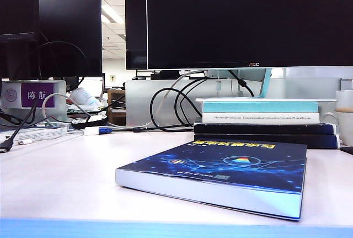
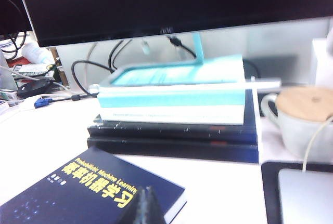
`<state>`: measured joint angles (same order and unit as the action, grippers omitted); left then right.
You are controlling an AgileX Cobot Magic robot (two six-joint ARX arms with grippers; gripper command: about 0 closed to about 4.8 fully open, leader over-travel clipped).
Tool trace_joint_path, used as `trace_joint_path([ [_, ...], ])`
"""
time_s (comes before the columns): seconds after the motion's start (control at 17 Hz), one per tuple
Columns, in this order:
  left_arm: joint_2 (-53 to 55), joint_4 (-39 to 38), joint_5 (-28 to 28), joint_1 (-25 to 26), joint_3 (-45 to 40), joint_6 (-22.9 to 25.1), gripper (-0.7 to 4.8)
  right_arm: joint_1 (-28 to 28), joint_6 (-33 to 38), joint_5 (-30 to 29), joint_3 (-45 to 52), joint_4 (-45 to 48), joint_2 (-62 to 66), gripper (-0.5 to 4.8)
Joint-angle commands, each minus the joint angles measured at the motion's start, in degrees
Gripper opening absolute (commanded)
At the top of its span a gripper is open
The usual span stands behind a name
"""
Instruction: Close the book.
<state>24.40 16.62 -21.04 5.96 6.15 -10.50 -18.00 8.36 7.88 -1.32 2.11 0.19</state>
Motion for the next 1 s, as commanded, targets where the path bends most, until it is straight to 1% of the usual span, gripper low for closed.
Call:
trace_joint_path([
  [0.06,-2.69,-6.62,-1.05,-0.61,0.24,-1.97,-0.05,0.02,1.36,1.53,-0.37,3.04,-0.09,-0.01],
  [0.12,-6.25,-10.95,-0.37,-0.59,0.24,-1.97,-0.05,0.09,1.44,1.66,-0.46,3.85,-0.09,-0.01],
  [0.18,-8.44,-12.37,-0.28,-0.59,0.24,-1.97,-0.05,0.04,2.1,1.66,-0.46,4.17,-0.09,-0.01],
  [0.24,-16.39,-16.0,-0.28,-0.59,0.24,-1.81,-0.05,0.04,2.4,1.64,-0.46,3.91,-0.09,-0.01],
  [0.29,-19.69,-17.68,-0.17,-0.59,0.24,-1.38,-0.05,0.07,2.38,1.64,-0.44,3.63,-0.09,-0.01],
  [0.35,-24.63,-22.49,2.01,-0.59,0.42,1.7,-0.05,0.17,2.34,1.7,-0.37,2.34,-0.09,-0.01],
  [0.41,-23.23,-25.7,2.73,-0.63,0.24,3.02,-0.05,0.26,2.03,1.68,-0.2,1.14,-0.11,-0.01],
  [0.47,-23.21,-27.71,5.25,-0.63,0.09,3.04,-0.05,0.9,1.95,1.6,-0.15,0.22,-0.09,-0.01],
  [0.59,-23.52,-27.34,9.33,-0.63,-0.11,3.21,-0.05,2.29,1.7,4.07,0.85,-0.7,-0.11,-0.01],
  [0.71,-23.8,-27.36,12.52,-0.61,-0.13,3.48,-0.05,4.83,1.66,4.44,0.87,-1.79,-0.11,-0.01],
  [0.82,-23.8,-27.19,12.94,-0.63,-2.19,4.28,-0.04,8.02,1.7,4.42,0.87,-5.05,-0.11,-0.01],
  [0.88,-23.8,-28.76,13.29,-0.61,-2.97,4.28,-0.04,8.66,1.73,4.42,0.87,-7.56,-0.11,-0.01],
  [1.0,-23.8,-30.12,13.33,-0.63,-2.97,4.28,-0.04,8.63,1.73,3.85,0.76,-7.85,-0.11,0.0],
])
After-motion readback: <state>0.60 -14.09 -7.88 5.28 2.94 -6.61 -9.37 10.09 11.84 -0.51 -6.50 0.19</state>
